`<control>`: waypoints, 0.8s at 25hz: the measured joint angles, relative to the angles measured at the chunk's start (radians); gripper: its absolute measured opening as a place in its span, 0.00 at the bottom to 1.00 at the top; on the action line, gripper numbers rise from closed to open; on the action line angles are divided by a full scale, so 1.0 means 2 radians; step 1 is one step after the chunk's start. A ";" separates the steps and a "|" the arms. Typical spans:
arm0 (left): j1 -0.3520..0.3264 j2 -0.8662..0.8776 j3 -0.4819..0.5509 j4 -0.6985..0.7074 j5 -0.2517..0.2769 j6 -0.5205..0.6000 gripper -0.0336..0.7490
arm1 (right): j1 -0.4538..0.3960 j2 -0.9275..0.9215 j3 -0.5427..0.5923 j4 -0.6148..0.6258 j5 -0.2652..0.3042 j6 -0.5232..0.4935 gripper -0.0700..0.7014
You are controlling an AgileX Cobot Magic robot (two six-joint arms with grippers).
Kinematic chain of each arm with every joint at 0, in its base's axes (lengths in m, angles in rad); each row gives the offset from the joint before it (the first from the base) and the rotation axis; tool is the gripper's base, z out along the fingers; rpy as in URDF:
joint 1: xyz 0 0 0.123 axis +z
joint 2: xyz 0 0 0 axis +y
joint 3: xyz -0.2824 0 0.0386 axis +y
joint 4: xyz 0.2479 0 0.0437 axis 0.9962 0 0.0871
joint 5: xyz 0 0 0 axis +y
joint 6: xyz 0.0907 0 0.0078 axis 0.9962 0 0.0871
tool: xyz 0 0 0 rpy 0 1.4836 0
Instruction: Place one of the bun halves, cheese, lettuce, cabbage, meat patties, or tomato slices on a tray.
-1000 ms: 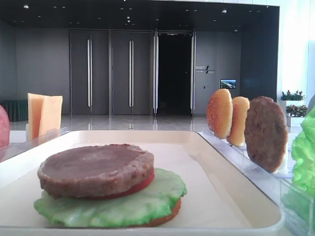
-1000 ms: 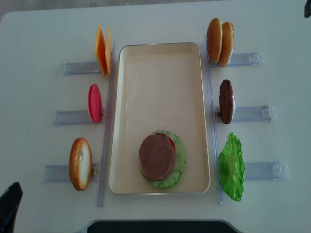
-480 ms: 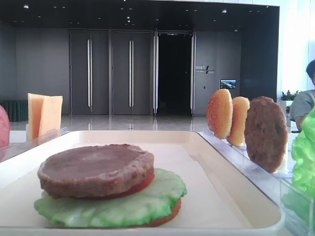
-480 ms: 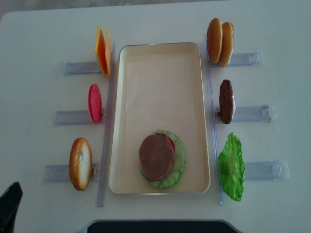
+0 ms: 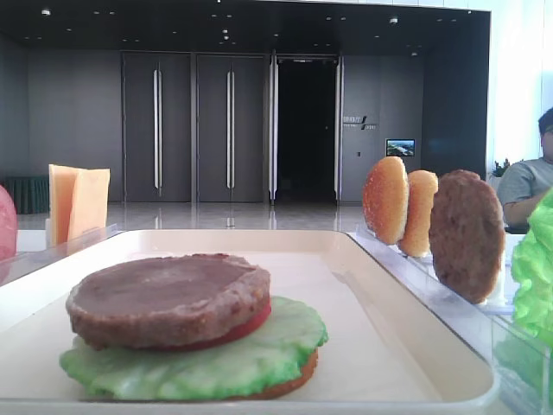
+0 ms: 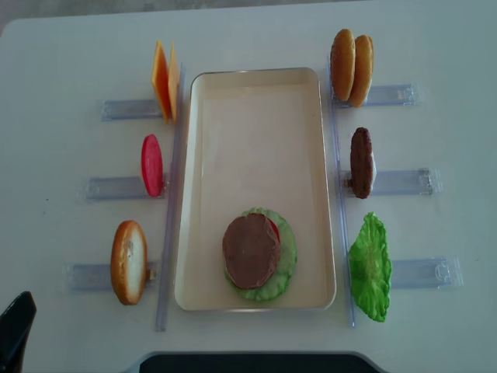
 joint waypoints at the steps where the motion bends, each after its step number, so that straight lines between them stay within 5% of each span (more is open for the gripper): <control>1: 0.000 0.000 0.000 0.000 0.000 0.000 0.78 | 0.000 -0.014 0.006 0.000 0.000 0.000 0.79; 20: 0.000 0.000 0.000 0.000 0.000 -0.002 0.78 | 0.000 -0.309 0.236 0.027 0.001 0.000 0.79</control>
